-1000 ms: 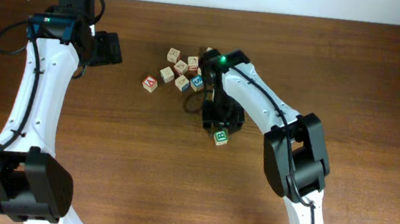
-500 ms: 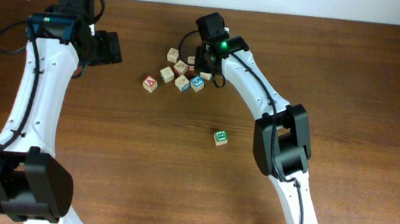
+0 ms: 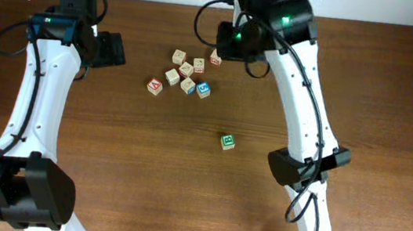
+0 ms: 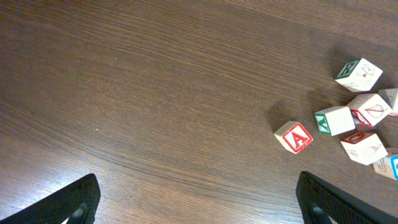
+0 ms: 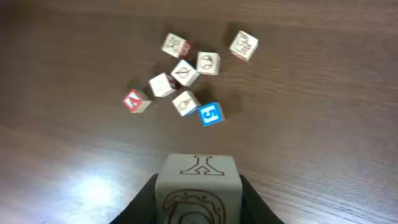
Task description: Rotate 4 blocks
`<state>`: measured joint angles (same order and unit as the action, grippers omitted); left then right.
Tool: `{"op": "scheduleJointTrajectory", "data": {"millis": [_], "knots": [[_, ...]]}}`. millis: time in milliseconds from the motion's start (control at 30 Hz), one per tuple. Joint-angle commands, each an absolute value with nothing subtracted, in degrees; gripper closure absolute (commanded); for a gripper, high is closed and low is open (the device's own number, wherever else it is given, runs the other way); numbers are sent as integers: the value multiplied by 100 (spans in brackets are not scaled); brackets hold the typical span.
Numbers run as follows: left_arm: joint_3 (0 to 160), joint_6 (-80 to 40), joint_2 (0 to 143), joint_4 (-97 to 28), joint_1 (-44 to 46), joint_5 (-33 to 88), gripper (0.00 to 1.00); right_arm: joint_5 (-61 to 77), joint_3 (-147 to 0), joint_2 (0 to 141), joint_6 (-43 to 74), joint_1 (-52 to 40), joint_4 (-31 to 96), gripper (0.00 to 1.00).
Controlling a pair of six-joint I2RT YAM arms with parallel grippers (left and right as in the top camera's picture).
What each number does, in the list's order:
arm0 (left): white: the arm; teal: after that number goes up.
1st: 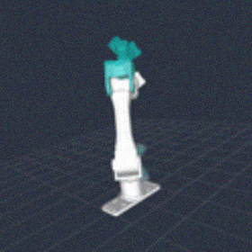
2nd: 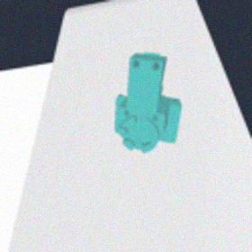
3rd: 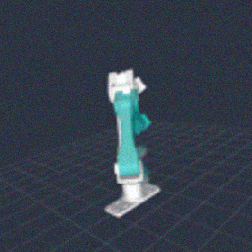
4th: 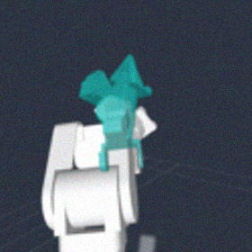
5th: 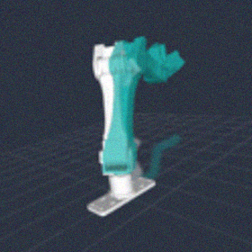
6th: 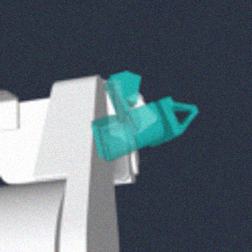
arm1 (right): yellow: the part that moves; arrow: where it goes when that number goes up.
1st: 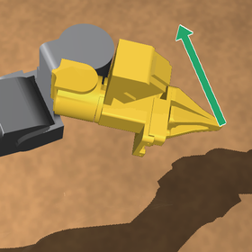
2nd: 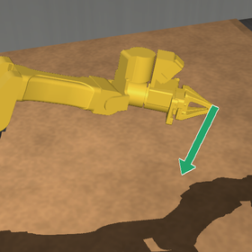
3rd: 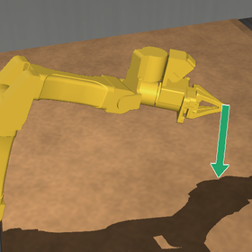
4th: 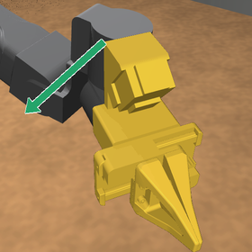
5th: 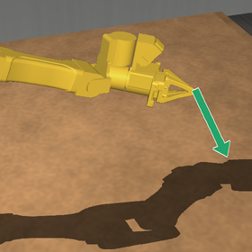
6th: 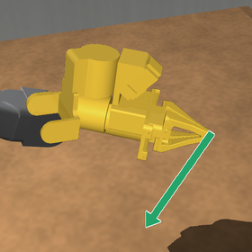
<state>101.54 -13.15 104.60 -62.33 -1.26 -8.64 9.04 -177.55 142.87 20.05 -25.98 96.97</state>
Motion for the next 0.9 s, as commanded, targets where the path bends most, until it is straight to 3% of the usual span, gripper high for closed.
{"op": "scheduleJointTrajectory", "data": {"millis": [0, 100, 200, 267, 367, 467, 567, 733, 833, 867], "knots": [[10237, -1389, 10468, -6226, -141, -928, 1, 1793, -17764, 14112, 1837, -2792, 9734, 76], [10237, -1389, 10468, -6226, -141, -928, 1, 1726, -17187, 13443, 1671, -3050, 9736, 80], [10237, -1389, 10468, -6226, -141, -928, 1, 827, -13642, 12680, 2117, -3341, 9496, 87], [10237, -1389, 10468, -6226, -141, -928, 1, 832, -11375, 12680, 2453, -3684, 7911, 87], [10237, -1389, 10468, -6226, -141, -928, 1, -56, -10097, 12685, 3048, -4086, 6528, 87], [10237, -1389, 10468, -6226, -141, -928, 1, -482, -9791, 12691, 3256, -3970, 6075, 85], [10237, -1389, 10468, -6226, -141, -928, 1, -412, -9767, 12691, 3312, -3931, 6125, 66], [10237, -1389, 10468, -6224, -141, -928, 1, -25, -9985, 12689, 3288, -3903, 6685, 53], [10237, -1389, 10468, -6226, -141, -928, 1, -47, -12575, 12689, 2421, -3391, 7520, 37], [10237, -1389, 10468, -6226, -141, -928, 1, -128, -13120, 12689, 2180, -3168, 6967, 37]]}}
